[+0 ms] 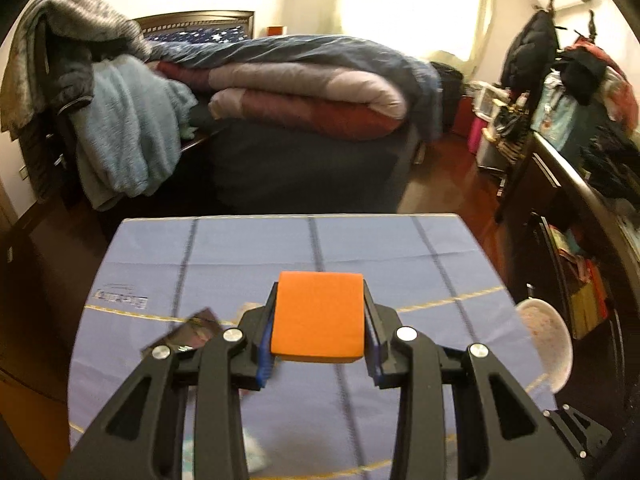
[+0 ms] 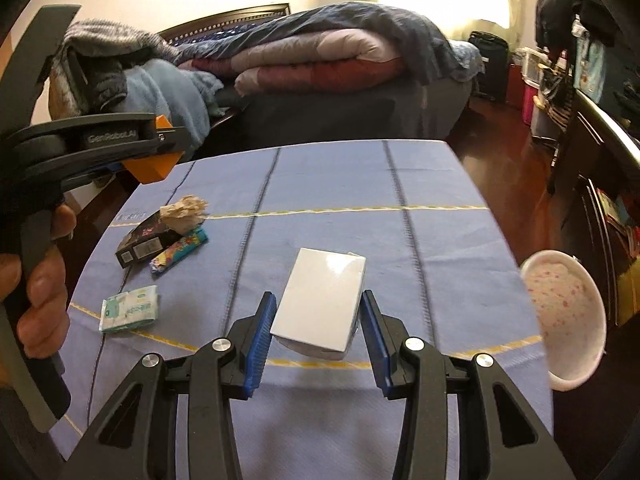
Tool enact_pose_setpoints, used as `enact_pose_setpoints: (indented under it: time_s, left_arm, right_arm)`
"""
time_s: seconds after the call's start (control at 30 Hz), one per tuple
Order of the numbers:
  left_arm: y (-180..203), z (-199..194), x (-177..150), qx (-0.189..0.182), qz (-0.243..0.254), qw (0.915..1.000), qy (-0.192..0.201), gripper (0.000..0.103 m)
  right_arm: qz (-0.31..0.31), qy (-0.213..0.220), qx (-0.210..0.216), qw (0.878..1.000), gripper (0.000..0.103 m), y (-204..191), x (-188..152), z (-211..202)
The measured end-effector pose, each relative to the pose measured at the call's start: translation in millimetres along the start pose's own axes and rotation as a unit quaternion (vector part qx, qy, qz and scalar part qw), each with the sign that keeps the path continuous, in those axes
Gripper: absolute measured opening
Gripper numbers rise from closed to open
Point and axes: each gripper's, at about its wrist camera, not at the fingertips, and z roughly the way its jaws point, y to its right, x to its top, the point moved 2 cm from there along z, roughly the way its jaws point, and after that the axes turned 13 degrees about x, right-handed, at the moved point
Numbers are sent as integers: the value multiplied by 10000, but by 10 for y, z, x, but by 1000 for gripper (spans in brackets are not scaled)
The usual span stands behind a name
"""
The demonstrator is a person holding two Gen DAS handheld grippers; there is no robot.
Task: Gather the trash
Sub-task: 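Lift the orange block and white box and carry them over the wastebasket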
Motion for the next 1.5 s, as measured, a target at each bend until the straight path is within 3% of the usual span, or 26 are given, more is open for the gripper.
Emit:
enact_pose_setpoints:
  time_s: [0.83, 1.5]
  left_arm:
    - [1662, -555, -198, -996, 1007, 9897, 207, 36]
    - [2920, -506, -380, -1640, 1908, 9675, 240, 36]
  right_arm:
    - [962, 543, -689, 9915, 43, 1219, -375, -906]
    - [1901, 947, -1308, 9684, 43, 2244, -550, -1299]
